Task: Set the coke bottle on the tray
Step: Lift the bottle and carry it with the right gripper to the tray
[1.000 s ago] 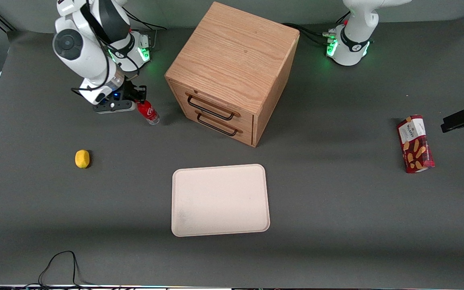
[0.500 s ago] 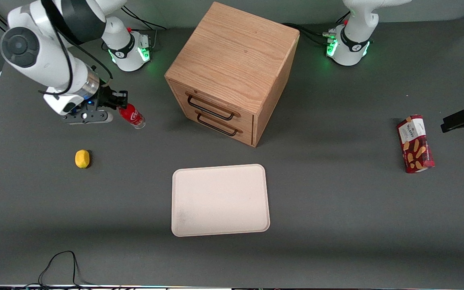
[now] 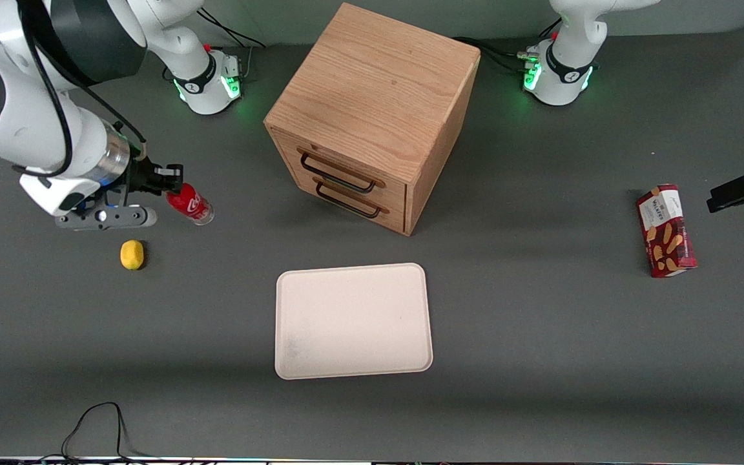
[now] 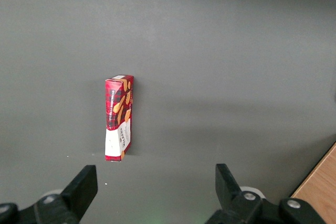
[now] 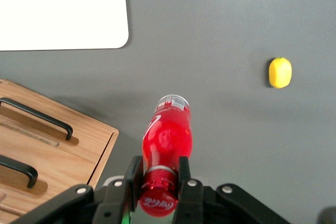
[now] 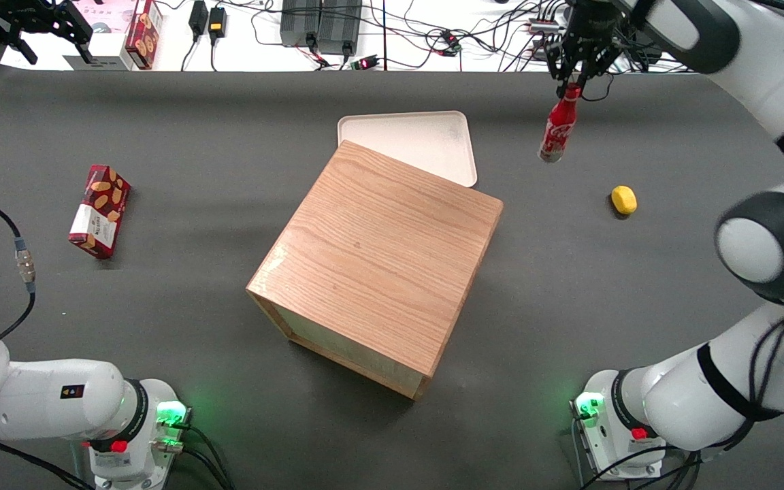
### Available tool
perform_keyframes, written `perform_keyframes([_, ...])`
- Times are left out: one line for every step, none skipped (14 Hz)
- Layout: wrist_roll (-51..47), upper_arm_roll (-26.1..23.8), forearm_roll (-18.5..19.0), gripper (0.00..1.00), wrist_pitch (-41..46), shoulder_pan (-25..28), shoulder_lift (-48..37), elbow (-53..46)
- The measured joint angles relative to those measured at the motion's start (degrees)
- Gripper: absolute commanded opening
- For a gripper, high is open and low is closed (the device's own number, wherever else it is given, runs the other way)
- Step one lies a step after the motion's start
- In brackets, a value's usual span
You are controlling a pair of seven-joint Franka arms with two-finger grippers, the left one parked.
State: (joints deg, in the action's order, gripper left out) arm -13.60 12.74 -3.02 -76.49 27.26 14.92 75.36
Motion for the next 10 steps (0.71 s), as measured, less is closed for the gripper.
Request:
perform_keyframes([0.13, -0.01, -0.18, 0.0, 1.47, -0.41, 2.96, -4.3])
perform_keyframes([0.29, -0.07, -0.48, 0.0, 2.16, -0.88, 5.5, -7.68])
perform_keyframes([0.45, -0.17, -0.68, 0.0, 2.38, -1.28, 7.56, -10.11])
perform_keyframes([0.53, -0.27, -0.82, 0.0, 2.27, -1.53, 9.17, -11.63])
perform_keyframes([0.54, -0.4, -1.09, 0.0, 1.92, -1.62, 10.52, -12.54])
perform_keyframes([0.54, -0.57, -1.85, 0.0, 1.02, -1.62, 11.7, -12.99])
perform_keyframes([0.52, -0.77, -2.62, 0.0, -0.01, -1.59, 12.86, -13.25])
perform_keyframes([0.32, -1.01, -3.04, 0.0, -1.4, -1.55, 13.98, -13.3])
perform_keyframes([0.08, -1.39, -3.25, 0.0, -3.45, -1.53, 15.23, -13.33])
perform_keyframes([-0.14, -2.06, -3.34, 0.0, -5.8, -1.56, 16.53, -13.35])
